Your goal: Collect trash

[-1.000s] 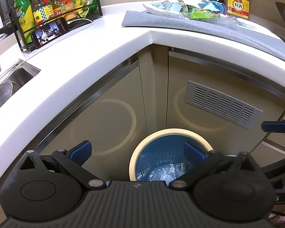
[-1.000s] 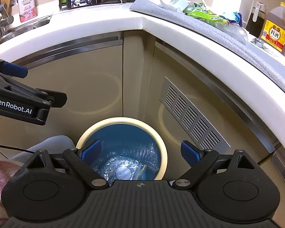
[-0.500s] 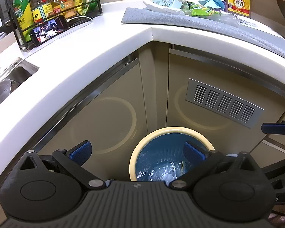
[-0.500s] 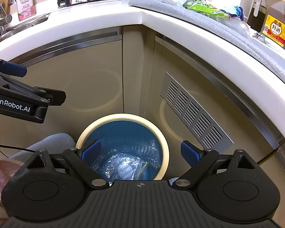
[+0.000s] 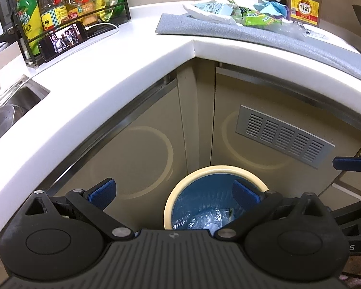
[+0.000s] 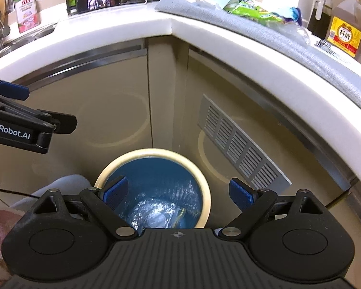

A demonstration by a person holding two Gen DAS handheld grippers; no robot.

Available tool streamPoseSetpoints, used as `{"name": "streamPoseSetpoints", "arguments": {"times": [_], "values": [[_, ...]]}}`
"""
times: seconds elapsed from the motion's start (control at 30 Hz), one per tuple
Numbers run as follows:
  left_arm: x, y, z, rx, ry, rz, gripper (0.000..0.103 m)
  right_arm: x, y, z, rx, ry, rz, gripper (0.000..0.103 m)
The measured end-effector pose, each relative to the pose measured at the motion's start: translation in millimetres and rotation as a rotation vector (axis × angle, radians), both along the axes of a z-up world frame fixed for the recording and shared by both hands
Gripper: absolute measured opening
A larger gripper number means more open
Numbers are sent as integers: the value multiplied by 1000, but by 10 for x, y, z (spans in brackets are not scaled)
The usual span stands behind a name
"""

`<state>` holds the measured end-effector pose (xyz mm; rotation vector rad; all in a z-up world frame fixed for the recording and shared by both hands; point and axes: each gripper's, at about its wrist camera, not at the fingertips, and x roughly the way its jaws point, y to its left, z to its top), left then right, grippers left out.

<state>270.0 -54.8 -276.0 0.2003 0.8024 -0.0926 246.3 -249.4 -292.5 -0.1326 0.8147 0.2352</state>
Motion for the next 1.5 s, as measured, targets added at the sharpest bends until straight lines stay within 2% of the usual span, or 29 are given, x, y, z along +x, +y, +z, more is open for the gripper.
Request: {"name": "streamPoseSetpoints", "arguments": {"times": [0.17,0.33,0.47,0.6,0.77,0.93,1.03,1.27,1.3,1.37,1.4,1.43,1.5], "values": [[59,-12,116,-8,-17,-2,103,23,-55,111,27,-25,3,92],[128,-28,300,1,-67,-7,103,100,-179,388,103,-84,1,92],[220,-47,473,22,-112,-4,103,249,-364,689,178,-163,-36,93],[353,-83,667,25,-150,-3,103,466,-561,988,196,-271,-102,94],[497,-133,822,22,-170,-1,103,881,-882,1242,245,-373,-231,95],[596,-191,880,31,-165,-5,103,1476,-1167,1351,270,-441,-343,97],[661,-221,900,41,-157,-3,103,1894,-1292,1301,271,-449,-399,100],[964,-356,1088,61,-172,7,103,2793,-1455,1084,261,-395,-461,100],[1031,-396,1142,65,-186,4,103,2883,-1470,1049,271,-379,-471,98],[1172,-477,1253,69,-220,3,103,3039,-1506,973,302,-336,-466,78],[1254,-521,1307,68,-238,2,103,3083,-1523,939,307,-315,-458,48],[1344,-565,1357,65,-252,4,103,3101,-1537,913,308,-294,-447,41],[1561,-671,1445,40,-271,-15,103,3000,-1593,895,325,-323,-454,40]]}}
